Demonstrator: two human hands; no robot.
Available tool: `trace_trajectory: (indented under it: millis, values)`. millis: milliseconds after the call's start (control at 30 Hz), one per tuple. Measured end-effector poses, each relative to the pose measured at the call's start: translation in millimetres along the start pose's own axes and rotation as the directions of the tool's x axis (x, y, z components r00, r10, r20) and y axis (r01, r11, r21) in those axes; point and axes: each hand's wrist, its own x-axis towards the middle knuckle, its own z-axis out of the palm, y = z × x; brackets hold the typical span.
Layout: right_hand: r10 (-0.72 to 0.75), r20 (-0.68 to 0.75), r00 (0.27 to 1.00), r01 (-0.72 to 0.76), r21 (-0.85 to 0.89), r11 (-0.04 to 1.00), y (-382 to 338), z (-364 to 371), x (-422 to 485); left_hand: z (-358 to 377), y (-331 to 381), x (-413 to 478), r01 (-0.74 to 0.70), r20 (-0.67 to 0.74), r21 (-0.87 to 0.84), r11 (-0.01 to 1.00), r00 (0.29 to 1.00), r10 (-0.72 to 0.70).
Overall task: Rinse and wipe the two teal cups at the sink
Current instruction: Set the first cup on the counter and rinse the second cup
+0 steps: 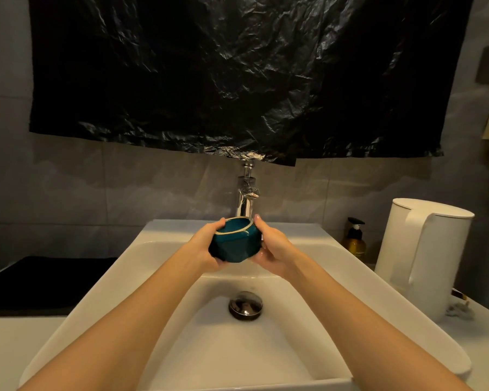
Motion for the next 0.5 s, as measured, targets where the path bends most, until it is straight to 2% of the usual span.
trace_trajectory:
  millis: [133,300,400,500]
  values:
    - [0.096,-0.141,0.985,-0.066,0.205,0.977,0,-4,6,6,-2,0,-0.119,0.177,0.133,0.984,0.980,0.094]
    - [0.099,-0.238,0.966,-0.038,0.249,0.968,-2,-5,9,12,-15,11,-0.320,0.238,0.222,0.921,0.934,0.267]
    - [0.116,-0.244,0.963,-0.048,0.269,0.962,-3,-5,8,12,-17,15,-0.366,0.253,0.245,0.898,0.918,0.306]
    - [0.127,-0.248,0.960,-0.060,0.261,0.964,-1,-7,8,12,-16,17,-0.340,0.264,0.230,0.912,0.924,0.277]
